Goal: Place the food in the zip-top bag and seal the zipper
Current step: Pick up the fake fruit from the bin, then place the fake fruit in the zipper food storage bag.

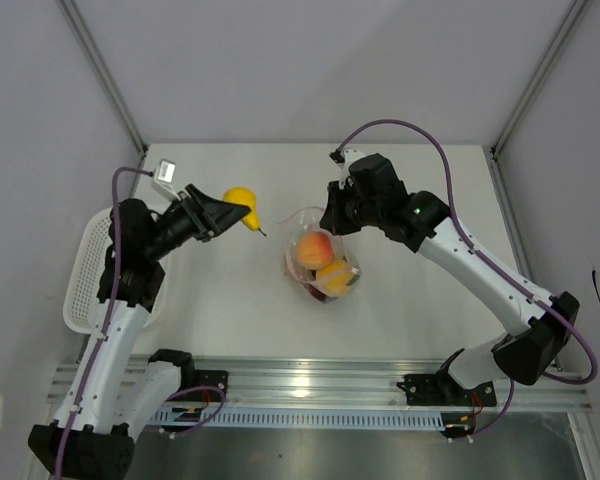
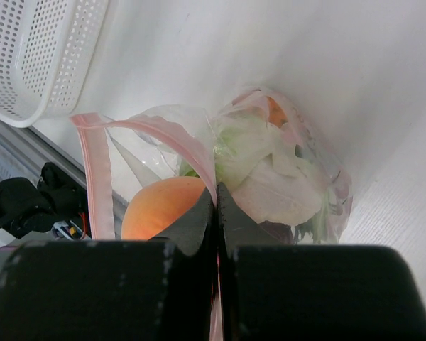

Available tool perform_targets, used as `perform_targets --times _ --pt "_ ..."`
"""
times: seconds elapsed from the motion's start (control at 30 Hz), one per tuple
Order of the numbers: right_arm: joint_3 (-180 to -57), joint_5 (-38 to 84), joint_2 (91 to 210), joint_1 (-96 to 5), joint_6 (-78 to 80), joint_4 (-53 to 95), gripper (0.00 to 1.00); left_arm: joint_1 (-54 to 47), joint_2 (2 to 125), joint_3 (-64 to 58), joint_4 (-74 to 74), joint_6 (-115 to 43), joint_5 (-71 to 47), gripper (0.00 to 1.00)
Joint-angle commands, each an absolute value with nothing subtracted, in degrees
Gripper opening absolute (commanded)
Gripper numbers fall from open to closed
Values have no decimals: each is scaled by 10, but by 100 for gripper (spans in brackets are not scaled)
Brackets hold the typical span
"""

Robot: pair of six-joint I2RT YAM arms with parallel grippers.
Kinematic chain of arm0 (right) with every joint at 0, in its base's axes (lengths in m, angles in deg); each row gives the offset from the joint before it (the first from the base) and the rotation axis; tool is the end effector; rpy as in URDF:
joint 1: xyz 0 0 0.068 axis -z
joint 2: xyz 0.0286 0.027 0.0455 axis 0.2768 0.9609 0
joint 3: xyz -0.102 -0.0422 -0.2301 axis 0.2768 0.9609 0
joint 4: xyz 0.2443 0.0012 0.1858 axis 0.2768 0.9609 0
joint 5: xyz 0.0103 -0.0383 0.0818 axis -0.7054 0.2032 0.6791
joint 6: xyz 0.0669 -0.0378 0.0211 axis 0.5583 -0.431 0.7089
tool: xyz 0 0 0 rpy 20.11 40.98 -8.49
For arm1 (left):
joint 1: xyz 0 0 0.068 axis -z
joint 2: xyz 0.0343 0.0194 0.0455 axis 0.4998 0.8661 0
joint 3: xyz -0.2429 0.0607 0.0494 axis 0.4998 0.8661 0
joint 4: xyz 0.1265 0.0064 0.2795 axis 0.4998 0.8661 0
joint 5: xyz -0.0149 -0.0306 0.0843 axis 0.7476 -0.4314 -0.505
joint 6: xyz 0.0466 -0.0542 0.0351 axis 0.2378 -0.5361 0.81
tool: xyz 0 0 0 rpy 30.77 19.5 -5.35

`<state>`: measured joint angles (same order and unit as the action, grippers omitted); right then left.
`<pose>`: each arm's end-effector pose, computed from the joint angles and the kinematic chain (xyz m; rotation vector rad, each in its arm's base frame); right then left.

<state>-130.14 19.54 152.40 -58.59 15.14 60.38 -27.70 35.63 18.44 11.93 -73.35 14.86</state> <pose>0.2863 0.2697 0.3580 -0.4693 2.2286 0.6949 0.2694 -0.0502 0.3574 -0.2309 1.7882 -1.1623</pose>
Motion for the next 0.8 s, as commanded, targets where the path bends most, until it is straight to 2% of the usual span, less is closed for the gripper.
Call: perform_targets --times 0.0,0.13,0.33,0.77 --pt "-1331 175 1521 -587 160 599 0 -193 345 151 34 -736 236 29" --pt "-1345 169 1516 -588 162 606 0 -101 336 145 37 -699 192 31" --pt "-1373 168 1515 -594 164 621 0 -21 369 115 42 -673 162 31" --pt "-1382 169 1507 -602 173 628 0 79 435 105 61 -626 30 33"
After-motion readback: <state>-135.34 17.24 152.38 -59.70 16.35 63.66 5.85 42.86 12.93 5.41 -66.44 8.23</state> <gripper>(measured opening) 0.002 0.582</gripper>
